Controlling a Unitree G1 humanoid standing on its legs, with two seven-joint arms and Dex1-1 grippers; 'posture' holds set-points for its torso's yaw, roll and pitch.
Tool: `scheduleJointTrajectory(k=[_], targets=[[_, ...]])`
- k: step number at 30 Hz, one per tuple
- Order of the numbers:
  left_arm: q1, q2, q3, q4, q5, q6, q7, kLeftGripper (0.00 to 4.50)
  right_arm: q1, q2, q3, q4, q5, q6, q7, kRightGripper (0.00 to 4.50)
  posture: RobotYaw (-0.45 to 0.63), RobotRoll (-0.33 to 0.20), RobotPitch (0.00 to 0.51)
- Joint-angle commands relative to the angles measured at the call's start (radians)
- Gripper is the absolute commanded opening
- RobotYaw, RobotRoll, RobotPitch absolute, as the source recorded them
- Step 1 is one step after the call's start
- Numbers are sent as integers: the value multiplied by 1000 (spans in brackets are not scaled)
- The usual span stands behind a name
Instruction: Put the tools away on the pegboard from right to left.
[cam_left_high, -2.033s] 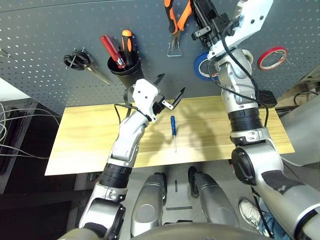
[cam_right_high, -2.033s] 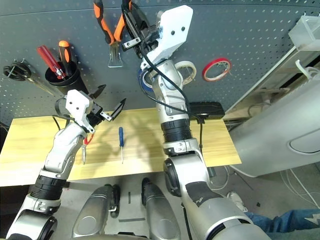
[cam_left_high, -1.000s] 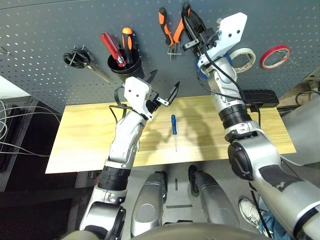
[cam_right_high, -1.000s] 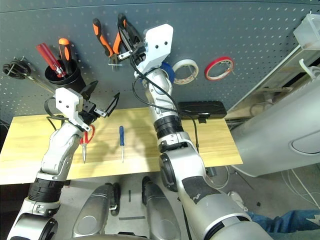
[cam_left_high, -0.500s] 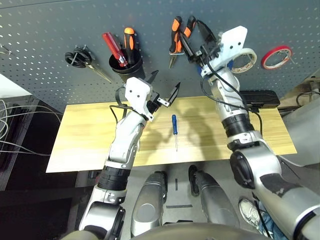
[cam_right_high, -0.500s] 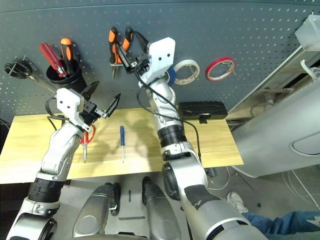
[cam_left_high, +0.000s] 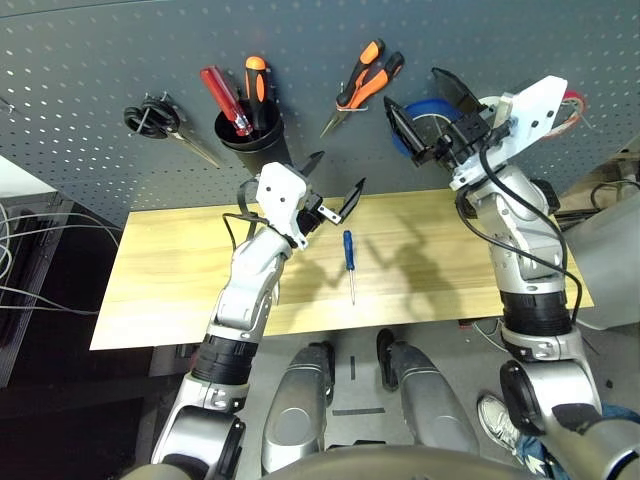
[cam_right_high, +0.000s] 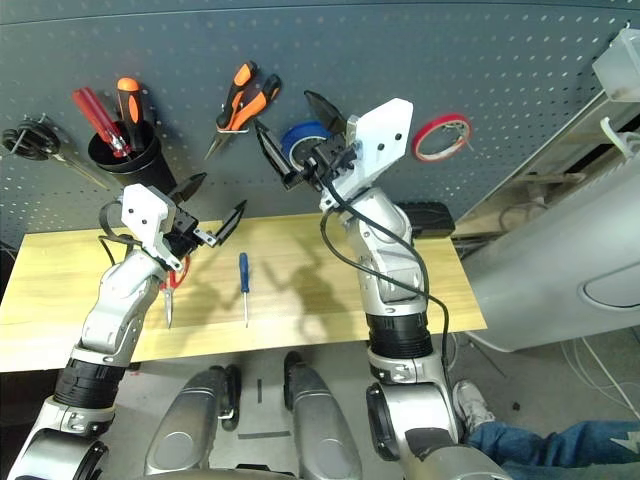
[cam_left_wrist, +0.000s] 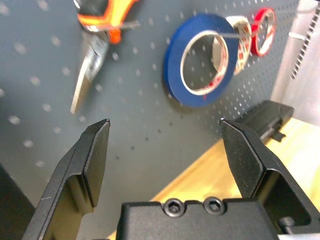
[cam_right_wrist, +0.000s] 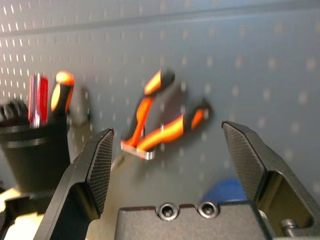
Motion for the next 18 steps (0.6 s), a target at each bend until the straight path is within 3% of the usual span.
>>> scheduleJointTrajectory(k=[1,8,18], targets=[[16,5,-31,34,27,-16,-23,4500,67,-17,30,-60,22,70,17,4476,89,0,249],[21,5,-62,76,58,-20,-39,4500,179,-46,61,-30,8,99,60,4476,95,0,255],[4,-3,-104,196,126,47,-28,4500,207,-55,69,259,-24,140,82,4476,109,0,279]])
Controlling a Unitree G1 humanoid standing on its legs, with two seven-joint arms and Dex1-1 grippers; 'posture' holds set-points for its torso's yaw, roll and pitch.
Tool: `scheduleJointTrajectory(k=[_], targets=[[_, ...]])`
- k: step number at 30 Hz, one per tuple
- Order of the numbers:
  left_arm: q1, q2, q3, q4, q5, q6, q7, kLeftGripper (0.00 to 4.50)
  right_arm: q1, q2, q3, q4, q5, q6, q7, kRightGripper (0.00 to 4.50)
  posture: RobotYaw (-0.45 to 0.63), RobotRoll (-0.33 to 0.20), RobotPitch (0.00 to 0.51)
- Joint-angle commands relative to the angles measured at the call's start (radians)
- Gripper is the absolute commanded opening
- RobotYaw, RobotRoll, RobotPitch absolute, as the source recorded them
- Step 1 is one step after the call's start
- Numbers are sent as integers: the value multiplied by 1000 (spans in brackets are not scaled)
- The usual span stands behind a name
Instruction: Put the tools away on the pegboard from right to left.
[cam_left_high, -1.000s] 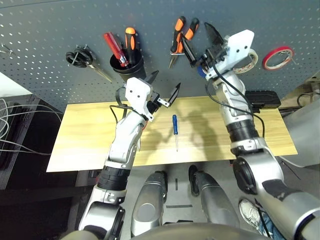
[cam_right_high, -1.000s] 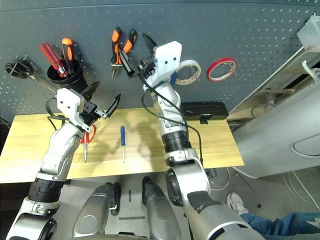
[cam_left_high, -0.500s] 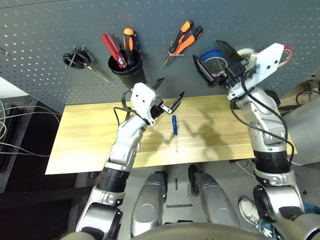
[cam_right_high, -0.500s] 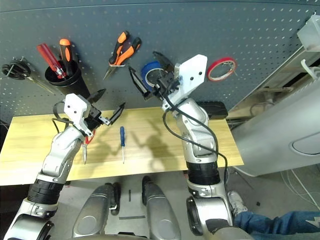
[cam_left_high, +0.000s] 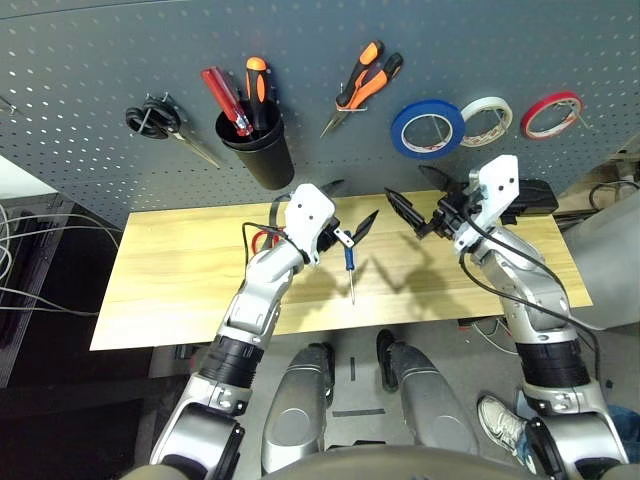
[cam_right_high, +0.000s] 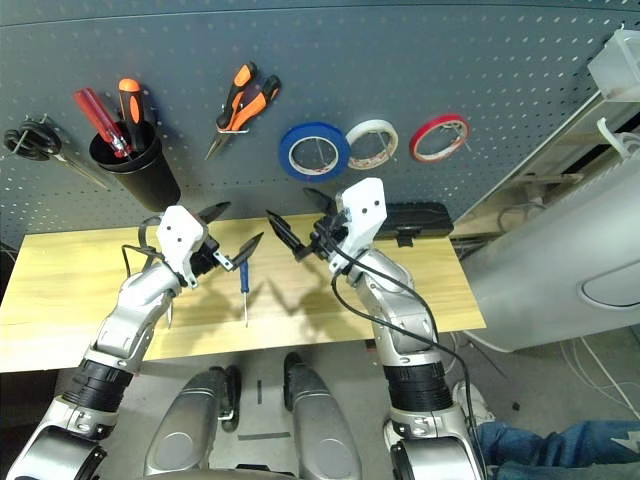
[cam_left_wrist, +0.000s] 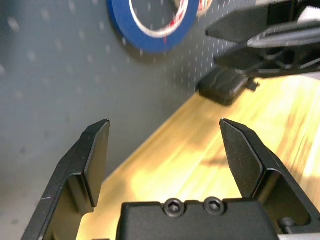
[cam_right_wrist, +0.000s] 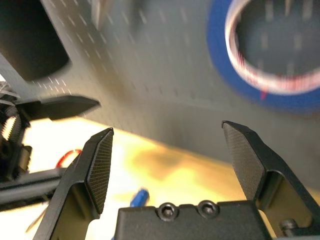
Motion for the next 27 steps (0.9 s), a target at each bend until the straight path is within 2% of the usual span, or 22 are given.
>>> scheduleJointTrajectory(k=[1,5,8,18,27], targets=[[-1,-10,-22,61,28,59,11,4500,30,-15,32,94,-26,33,32,4476,109,0,279],[-39,-18,-38,122,74,124,40,4500,30,-23,36,165,-49,32,40,4476,117,0,298],[-71,-44,-23,176,70,202,70,4500,37,-35,41,178,-57,53,49,4476,118,0,312],[-124,-105,-11,299,62,452,114,4500,98,-92,72,75,-96,128,67,4476,90,0,366],[-173,-156,17,443,54,477,153,4500,105,-102,95,20,-127,141,58,4476,53,0,395]])
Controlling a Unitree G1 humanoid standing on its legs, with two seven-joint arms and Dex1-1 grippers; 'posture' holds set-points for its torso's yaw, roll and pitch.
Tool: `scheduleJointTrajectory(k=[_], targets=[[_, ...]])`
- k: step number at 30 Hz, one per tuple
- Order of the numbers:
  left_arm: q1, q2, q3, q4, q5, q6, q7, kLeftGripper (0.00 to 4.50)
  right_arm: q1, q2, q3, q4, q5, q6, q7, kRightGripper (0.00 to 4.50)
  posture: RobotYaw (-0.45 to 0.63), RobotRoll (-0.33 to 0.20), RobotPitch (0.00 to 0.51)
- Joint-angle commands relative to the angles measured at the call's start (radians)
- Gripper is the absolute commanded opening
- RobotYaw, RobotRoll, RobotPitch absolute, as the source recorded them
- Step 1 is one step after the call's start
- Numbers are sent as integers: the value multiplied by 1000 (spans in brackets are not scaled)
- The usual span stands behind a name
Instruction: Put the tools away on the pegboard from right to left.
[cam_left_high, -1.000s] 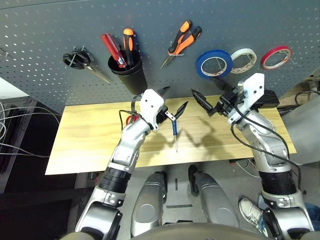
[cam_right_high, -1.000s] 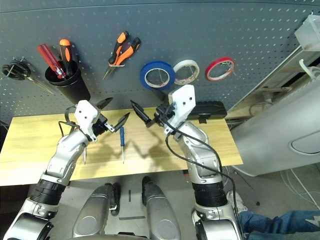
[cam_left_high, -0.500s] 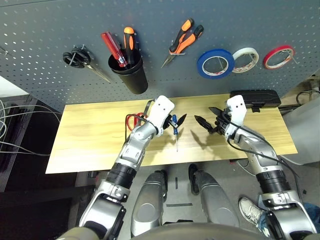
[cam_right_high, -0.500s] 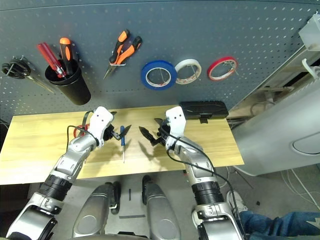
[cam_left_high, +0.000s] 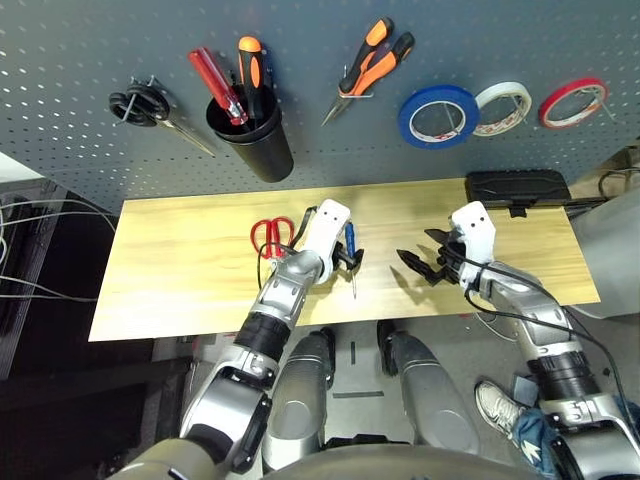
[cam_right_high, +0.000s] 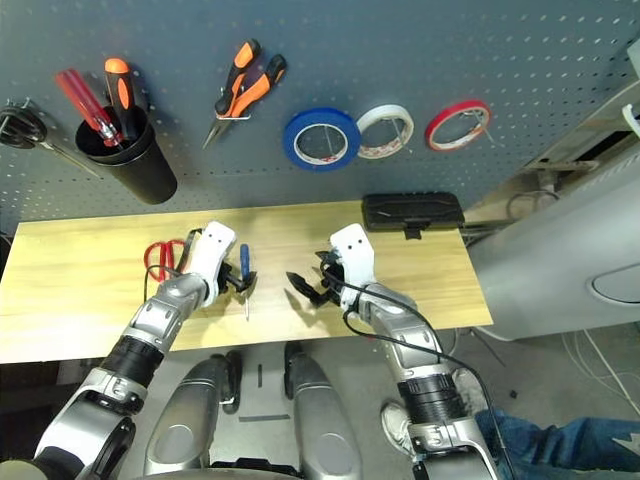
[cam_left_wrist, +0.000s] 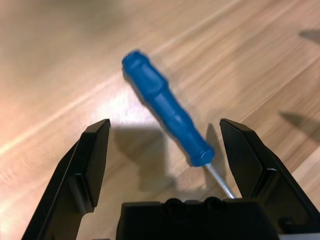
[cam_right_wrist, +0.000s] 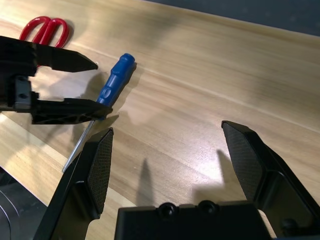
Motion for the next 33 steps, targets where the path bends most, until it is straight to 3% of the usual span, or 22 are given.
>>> scheduleJointTrajectory(k=[1,5,7,9,12,18,27,33], targets=[[-9,-26,11,92,-5,6,15,4500,23,-1,19,-37,-11,26,-2,4476,48,0,396],[-48,-52,28,178,-12,-16,27,4500,20,-3,19,-53,-9,39,-2,4476,37,0,393],[-58,-59,32,197,-10,-30,31,4084,17,-6,17,-57,-8,41,0,4500,34,0,387],[-61,-64,37,197,-10,-38,36,3619,10,-8,14,-52,-9,40,1,4500,37,0,379],[-51,-61,36,171,-9,-29,32,2562,-4,-8,9,-34,-11,25,0,4500,43,0,369],[38,-32,42,-6,-2,-99,51,568,-57,-1,11,33,-17,-40,11,4500,64,0,321],[169,18,78,-427,-16,-220,81,539,-120,-1,-6,114,-8,-115,34,4500,98,0,272],[154,27,99,-547,-30,-255,95,539,-140,8,-8,147,-7,-152,44,4500,112,0,263]])
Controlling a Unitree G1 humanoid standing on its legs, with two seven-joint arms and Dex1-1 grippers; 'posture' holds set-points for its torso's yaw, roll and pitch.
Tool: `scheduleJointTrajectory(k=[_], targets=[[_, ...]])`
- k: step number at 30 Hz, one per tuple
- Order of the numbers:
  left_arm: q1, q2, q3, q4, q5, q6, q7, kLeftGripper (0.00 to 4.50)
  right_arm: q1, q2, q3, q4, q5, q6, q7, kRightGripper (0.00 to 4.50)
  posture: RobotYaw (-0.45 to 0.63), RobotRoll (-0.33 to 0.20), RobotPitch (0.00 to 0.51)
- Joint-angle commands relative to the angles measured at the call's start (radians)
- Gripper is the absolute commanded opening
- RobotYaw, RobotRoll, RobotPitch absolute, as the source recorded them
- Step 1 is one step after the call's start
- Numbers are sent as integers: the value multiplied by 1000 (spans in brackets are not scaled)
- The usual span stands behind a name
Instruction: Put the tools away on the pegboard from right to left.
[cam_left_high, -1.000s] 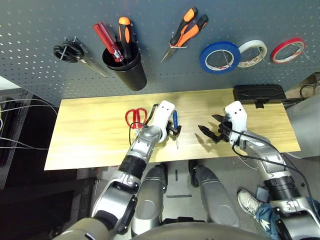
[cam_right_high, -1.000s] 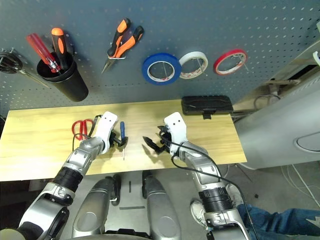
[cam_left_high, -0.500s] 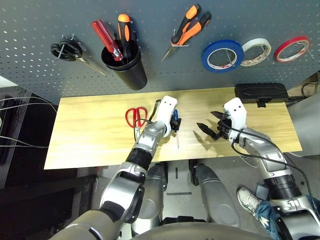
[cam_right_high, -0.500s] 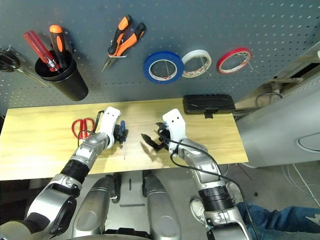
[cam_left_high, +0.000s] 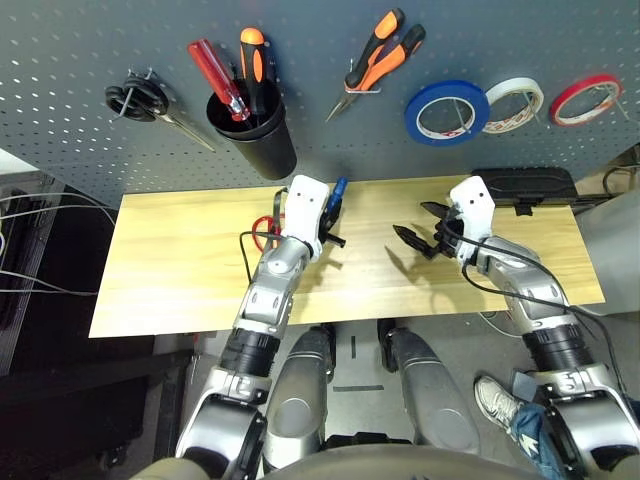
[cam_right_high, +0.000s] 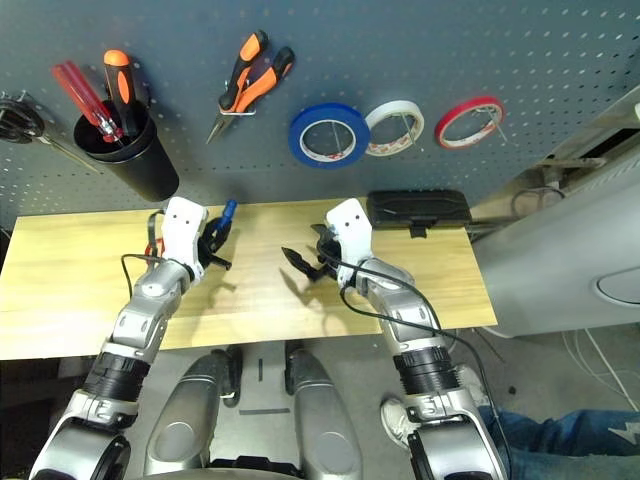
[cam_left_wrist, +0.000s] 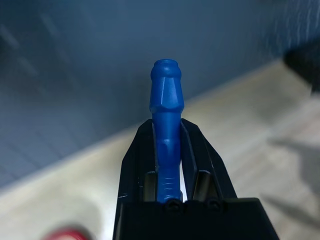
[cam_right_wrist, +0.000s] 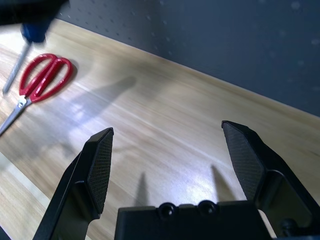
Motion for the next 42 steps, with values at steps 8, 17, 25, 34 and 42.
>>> scheduleJointTrajectory(k=[8,17,25,34,42], targets=[[-41,30,-50,-185,-75,-107,-132,539,-26,32,-5,9,12,-74,34,4500,112,0,263],[-140,-3,6,-273,-175,-80,-115,539,-73,77,4,-53,45,-149,88,4500,115,0,261],[-299,2,107,-258,-198,-78,-19,539,-101,96,12,-43,44,-176,112,4500,127,0,258],[-446,40,211,-216,-186,-119,89,539,-129,121,10,-53,56,-187,119,4500,129,0,263],[-450,123,254,-165,-157,-160,119,539,-135,133,13,-58,56,-186,120,4500,131,0,266]])
